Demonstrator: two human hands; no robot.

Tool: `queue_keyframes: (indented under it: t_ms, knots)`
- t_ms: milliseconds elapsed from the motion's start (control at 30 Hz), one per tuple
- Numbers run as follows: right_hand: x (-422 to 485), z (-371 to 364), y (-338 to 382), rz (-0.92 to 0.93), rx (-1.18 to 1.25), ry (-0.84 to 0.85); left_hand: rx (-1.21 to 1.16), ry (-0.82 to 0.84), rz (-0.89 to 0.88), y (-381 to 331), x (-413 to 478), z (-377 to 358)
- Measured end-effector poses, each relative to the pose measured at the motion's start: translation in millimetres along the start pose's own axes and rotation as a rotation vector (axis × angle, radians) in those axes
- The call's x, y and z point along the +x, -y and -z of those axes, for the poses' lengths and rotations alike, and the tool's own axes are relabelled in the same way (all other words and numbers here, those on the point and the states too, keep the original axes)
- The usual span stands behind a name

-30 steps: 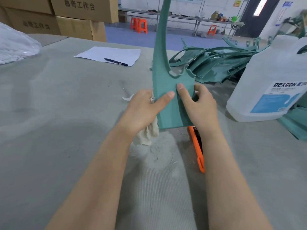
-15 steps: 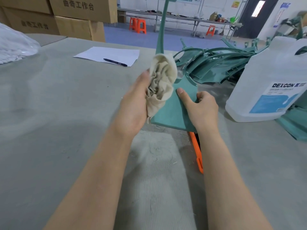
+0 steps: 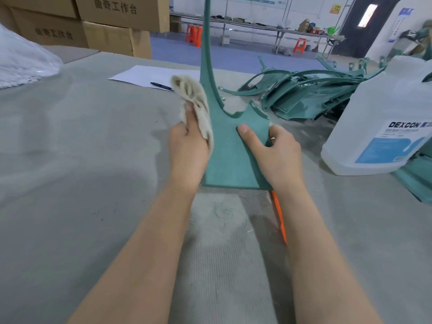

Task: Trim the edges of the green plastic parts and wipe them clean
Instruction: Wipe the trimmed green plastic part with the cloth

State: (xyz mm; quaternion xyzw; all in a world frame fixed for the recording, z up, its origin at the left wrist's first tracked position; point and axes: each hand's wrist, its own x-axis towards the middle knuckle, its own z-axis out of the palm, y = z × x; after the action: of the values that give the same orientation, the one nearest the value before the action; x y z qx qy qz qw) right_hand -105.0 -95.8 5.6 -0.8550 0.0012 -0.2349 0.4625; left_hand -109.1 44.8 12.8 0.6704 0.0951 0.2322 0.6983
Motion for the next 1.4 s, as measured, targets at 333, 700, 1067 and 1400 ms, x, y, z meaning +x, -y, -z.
queue_keyframes:
  t_ms: [333, 700, 1067, 1400]
  knots:
    - [4, 6, -7, -0.109, 0.058, -0.106, -0.327, 0.439, 0.394, 5, 7, 2]
    - [12, 16, -22, -0.216, 0.042, -0.198, -0.761, 0.575, 0.493, 6, 12, 4]
    - [10, 12, -21, -0.219, -0.05, -0.194, -0.344, 0.659, 0.241, 16, -10, -16]
    - [5, -1, -10, -0.055, -0.078, -0.111, 0.186, 0.248, 0.067, 8, -6, -12]
